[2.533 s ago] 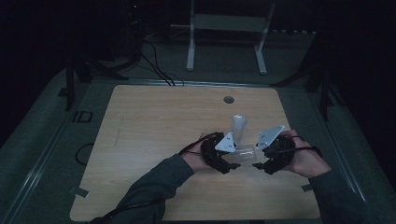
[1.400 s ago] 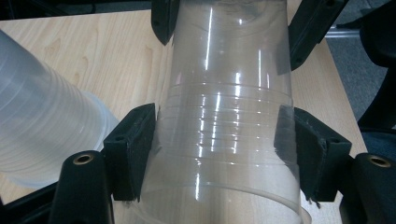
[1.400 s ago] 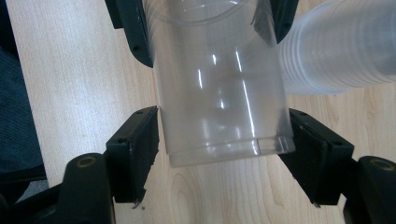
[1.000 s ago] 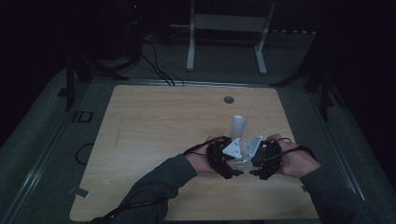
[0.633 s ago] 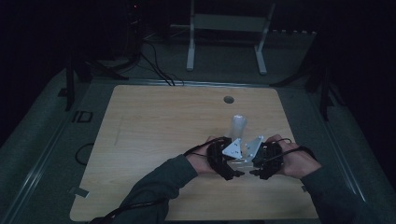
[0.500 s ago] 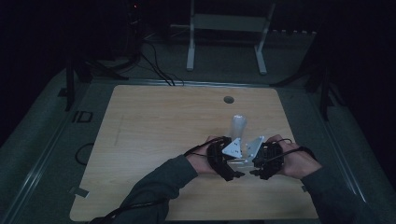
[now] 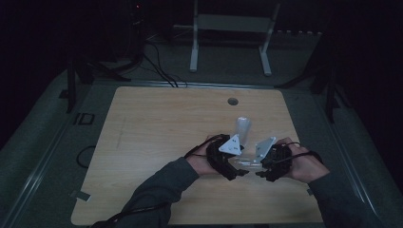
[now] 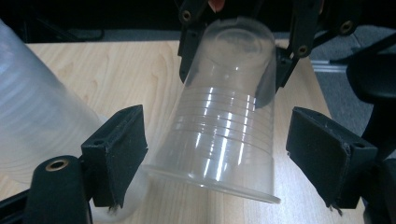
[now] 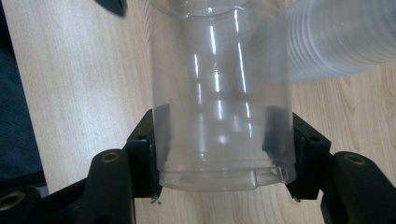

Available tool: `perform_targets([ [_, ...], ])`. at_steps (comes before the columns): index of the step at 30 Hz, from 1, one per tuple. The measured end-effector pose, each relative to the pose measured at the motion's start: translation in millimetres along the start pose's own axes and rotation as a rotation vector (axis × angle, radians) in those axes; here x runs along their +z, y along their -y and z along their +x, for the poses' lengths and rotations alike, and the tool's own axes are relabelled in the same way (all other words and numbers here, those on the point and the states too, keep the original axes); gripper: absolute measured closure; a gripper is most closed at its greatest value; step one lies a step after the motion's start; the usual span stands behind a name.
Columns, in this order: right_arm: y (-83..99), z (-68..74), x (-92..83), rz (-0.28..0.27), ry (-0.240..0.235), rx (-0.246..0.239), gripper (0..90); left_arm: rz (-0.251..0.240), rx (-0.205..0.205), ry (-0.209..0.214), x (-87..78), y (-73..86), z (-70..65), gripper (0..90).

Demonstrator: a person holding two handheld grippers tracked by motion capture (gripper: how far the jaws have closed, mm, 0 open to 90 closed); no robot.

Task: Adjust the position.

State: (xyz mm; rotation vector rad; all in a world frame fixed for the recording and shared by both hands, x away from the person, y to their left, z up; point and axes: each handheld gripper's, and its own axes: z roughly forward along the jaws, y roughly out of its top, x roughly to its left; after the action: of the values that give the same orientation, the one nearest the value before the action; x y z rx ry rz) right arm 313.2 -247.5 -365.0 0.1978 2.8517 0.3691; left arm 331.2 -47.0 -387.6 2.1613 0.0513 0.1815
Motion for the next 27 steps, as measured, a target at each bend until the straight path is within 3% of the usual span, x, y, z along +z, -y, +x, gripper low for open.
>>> perform_targets([
  [9, 5.2, -1.8, 2.4, -0.032, 0.028, 0.051, 41.1, -0.044, -0.017, -0.035, -14.0, -0.9, 3.8, 20.4],
  [14, 12.7, -3.4, 6.1, -0.08, 0.063, 0.109, 41.1, -0.067, -0.046, -0.051, -23.4, 2.4, 8.1, 20.5],
  [27, 20.9, -1.4, 6.0, -0.169, 0.095, 0.16, 41.1, -0.108, -0.082, -0.07, -36.8, 7.5, 11.1, 20.6],
])
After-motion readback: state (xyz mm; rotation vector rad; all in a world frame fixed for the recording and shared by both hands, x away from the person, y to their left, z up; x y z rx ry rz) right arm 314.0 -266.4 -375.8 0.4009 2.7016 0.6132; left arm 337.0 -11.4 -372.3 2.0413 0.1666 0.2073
